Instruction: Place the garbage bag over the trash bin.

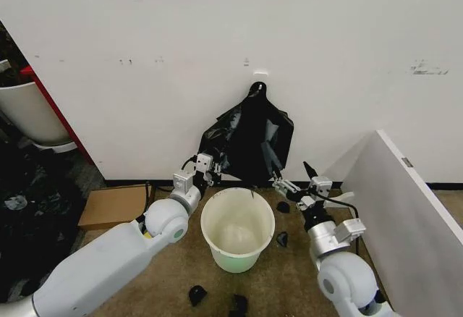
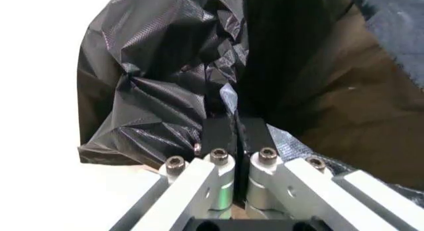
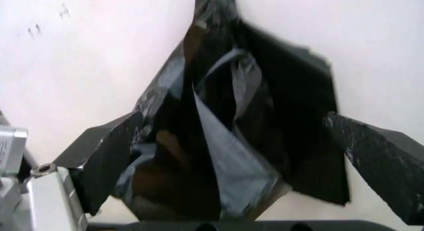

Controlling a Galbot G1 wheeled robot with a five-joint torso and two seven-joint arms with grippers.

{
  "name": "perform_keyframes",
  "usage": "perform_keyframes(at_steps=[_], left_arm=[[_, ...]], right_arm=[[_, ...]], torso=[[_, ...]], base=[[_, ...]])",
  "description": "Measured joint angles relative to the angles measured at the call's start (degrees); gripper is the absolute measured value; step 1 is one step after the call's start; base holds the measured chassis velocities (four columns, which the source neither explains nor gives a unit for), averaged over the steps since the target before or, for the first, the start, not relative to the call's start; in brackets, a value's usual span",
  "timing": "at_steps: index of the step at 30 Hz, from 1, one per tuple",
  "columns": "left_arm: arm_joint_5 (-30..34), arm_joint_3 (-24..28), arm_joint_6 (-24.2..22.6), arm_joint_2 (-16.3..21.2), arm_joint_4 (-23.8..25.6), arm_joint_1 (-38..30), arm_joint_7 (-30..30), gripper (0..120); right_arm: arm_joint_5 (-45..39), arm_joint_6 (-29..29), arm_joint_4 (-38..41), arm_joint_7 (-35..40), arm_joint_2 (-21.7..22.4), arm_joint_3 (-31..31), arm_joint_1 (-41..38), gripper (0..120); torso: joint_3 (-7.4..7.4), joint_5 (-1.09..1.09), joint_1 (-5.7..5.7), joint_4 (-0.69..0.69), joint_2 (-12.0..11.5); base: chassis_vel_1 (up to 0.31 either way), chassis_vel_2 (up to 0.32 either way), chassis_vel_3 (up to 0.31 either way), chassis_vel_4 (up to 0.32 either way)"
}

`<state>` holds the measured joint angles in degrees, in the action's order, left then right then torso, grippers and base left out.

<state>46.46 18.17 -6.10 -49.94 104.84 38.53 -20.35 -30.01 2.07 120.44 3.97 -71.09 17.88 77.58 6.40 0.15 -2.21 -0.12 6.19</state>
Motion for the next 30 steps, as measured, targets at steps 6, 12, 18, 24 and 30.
perform_keyframes(at_steps=[6, 12, 18, 24, 30], left_arm=[[-0.01, -0.17, -0.07, 0.16, 0.25, 0.17, -0.05, 0], [-0.01, -0.64, -0.10, 0.38, 0.47, 0.60, -0.05, 0], [-0.01, -1.77, -0.10, 0.56, 0.79, 1.23, 0.01, 0], [-0.04, -2.46, -0.09, 0.45, 0.83, 2.04, 0.10, 0], [-0.12, -2.55, -0.08, 0.50, 0.96, 2.46, 0.11, 0]], right_arm=[[-0.08, 0.60, -3.34, -0.79, 0.56, -2.32, -4.08, 100], [1.79, 0.82, -6.84, -0.80, 1.28, -4.22, -8.21, 88], [6.01, -1.02, -11.58, 0.14, 1.20, -4.88, -11.50, 68], [8.85, -2.57, -12.34, 0.45, 0.06, -5.19, -10.60, 42], [8.98, -2.80, -12.23, 0.45, -0.20, -5.62, -10.58, 22]], torso=[[0.00, 0.00, 0.00, 0.01, 0.00], [0.00, 0.00, 0.00, 0.01, 0.00], [0.00, -0.01, 0.00, 0.01, 0.00], [0.00, -0.01, 0.00, 0.00, 0.00], [0.00, -0.01, 0.00, 0.00, 0.00]], base=[[0.000, 0.000, 0.000, 0.000], [0.000, 0.000, 0.000, 0.000], [0.000, 0.000, 0.000, 0.000], [0.000, 0.000, 0.000, 0.000], [0.000, 0.000, 0.000, 0.000]])
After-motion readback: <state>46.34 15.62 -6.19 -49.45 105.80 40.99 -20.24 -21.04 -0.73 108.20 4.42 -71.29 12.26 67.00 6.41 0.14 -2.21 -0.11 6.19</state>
